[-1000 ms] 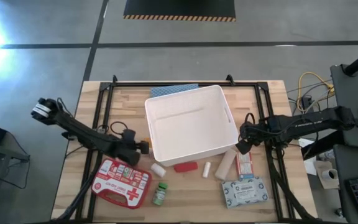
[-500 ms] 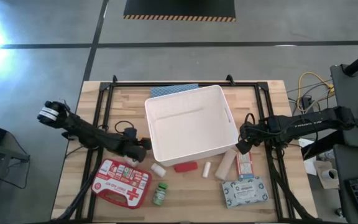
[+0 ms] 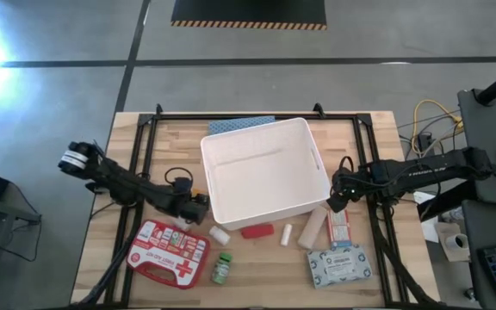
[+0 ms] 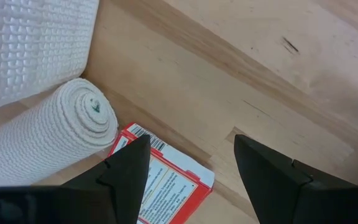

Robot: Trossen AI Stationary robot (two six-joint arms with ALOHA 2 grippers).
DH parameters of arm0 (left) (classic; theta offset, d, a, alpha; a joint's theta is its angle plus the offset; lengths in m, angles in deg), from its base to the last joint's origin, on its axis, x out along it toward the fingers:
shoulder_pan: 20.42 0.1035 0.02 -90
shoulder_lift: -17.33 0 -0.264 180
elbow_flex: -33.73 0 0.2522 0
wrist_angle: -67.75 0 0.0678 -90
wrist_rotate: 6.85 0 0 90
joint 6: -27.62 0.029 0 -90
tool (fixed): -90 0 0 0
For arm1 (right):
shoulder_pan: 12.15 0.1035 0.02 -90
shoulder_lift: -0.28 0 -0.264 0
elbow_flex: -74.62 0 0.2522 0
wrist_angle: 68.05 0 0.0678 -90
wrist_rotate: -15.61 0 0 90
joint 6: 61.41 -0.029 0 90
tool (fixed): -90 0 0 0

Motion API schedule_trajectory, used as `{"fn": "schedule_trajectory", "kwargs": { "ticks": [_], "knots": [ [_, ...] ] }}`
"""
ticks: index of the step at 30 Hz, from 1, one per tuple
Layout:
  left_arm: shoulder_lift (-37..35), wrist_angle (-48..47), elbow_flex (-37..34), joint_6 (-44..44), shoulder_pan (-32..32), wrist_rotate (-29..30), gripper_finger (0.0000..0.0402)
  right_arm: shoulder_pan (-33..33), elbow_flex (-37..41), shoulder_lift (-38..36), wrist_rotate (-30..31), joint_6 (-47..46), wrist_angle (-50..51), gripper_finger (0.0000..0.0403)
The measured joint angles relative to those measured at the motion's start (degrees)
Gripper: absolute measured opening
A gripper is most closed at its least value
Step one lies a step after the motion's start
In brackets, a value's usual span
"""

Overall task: Pick & place medical supplies in basket/bin
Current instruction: Put the orange pill bottle into the white basket

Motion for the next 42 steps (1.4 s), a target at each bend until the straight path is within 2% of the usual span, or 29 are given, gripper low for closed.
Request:
{"fn": "schedule_trajectory", "kwargs": {
  "ticks": [6,15,22,27,32,36,39,42],
  "knots": [
    [-0.9,-0.1,-0.8,1.1,0.0,-0.8,0.0263,0.0,0.0,0.0,0.0,0.0,0.0,0.0224],
    [-1.4,-0.7,-0.8,3.1,0.7,-1.1,0.0153,0.0,0.0,0.0,0.1,0.4,0.0,0.0224],
    [-5.1,-0.1,0.8,5.6,0.7,-0.2,0.0164,0.0,0.0,0.0,0.9,0.4,0.0,0.0224],
    [-10.5,-0.3,2.6,9.6,0.7,1.0,0.0167,0.0,0.1,0.0,1.1,0.3,0.0,0.0224],
    [-17.1,-1.4,5.8,12.7,0.7,5.6,0.0161,0.0,0.1,0.0,1.1,-0.3,-0.1,0.0224],
    [-20.9,-6.9,10.5,13.3,0.7,12.2,0.016,0.0,0.1,0.0,1.1,-0.7,-0.2,0.0224],
    [-22.8,-5.5,14.4,21.6,0.8,17.4,0.016,0.0,0.1,0.0,1.1,-0.8,-0.3,0.0224],
    [-23.0,1.4,19.2,34.3,0.7,19.1,0.016,0.0,0.1,0.0,1.2,-0.7,-0.2,0.0224]
  ]
}}
